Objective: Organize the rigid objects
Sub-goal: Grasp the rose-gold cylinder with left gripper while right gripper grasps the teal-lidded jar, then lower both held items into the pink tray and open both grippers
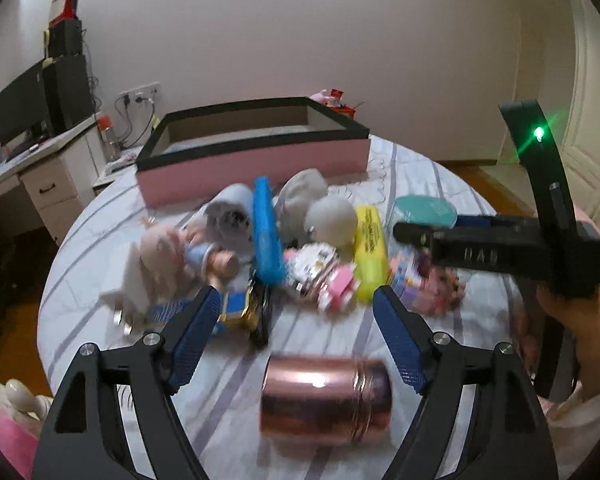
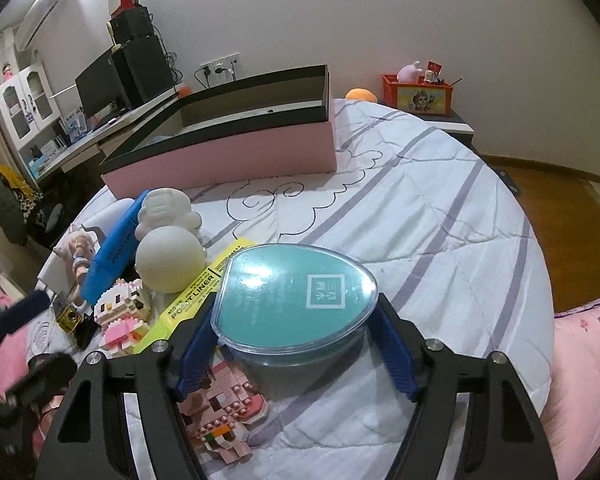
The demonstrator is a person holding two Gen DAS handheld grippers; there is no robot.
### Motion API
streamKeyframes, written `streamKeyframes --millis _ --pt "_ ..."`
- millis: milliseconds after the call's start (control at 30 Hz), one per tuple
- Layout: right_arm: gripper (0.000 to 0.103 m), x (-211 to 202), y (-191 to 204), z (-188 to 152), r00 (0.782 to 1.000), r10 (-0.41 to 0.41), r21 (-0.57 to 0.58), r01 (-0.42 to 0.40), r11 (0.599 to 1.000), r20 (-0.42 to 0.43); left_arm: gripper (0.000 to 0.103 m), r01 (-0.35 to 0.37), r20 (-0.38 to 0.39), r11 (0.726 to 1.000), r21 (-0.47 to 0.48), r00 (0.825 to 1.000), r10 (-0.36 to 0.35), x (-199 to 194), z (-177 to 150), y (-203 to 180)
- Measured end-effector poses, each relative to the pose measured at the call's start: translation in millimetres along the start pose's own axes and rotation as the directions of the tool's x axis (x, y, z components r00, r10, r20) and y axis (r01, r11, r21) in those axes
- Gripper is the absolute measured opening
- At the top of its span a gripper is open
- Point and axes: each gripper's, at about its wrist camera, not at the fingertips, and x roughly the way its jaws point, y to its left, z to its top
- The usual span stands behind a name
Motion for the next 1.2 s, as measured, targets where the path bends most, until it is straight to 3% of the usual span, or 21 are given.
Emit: streamKeyframes --millis 100,233,500,567,600,633,667,733,900,1200 --pt "0.074 0 1 0 1.000 -0.002 -0.001 0.002 1.000 0.002 0.092 0.028 0.023 0.999 -0.023 0.999 -0.027 -10 -13 8" --pt "0.074 -3 2 -1 1.000 -0.012 -0.002 0.012 1.000 0.010 0.093 0.066 0.025 0.995 -0.080 0.998 -0.064 -14 -24 14" --pt "0.074 0 1 1 1.000 -0.017 0.000 0.017 1.000 0.003 0.098 0.036 0.020 0.999 0.037 0.999 -0.037 -18 -27 -5" --pt "0.074 1 0 1 1.000 -0.016 0.005 0.016 1.000 0.004 0.095 0.019 -0.003 0.999 0.039 1.000 -0.019 -9 -30 -4" --pt "0.074 1 0 1 1.000 -0.019 0.004 0.019 1.000 0.005 0.082 0.018 -0.020 0.999 0.031 1.000 -0.017 -4 -31 -3" --pt "0.074 1 1 1 1.000 -0.022 0.002 0.022 1.000 0.005 0.061 0.031 -0.039 0.999 0.018 0.999 -0.030 1 -32 0" --pt "0.074 1 1 0 1.000 -0.026 0.001 0.026 1.000 0.008 0.056 0.048 -0.034 0.999 -0.007 0.998 -0.048 3 -33 3" --pt "0.074 -1 2 -1 0.999 -0.036 0.002 0.036 0.999 0.013 0.056 0.055 -0.038 0.998 -0.039 0.998 -0.057 4 -31 5" --pt "0.074 -12 2 0 0.999 -0.037 0.008 0.037 0.999 0.033 0.056 0.068 -0.014 0.998 -0.011 0.998 -0.068 -6 -20 0" --pt "0.074 -28 5 18 0.997 -0.019 -0.014 0.020 1.000 0.077 0.056 0.042 0.060 0.999 -0.005 0.997 -0.042 -17 32 15"
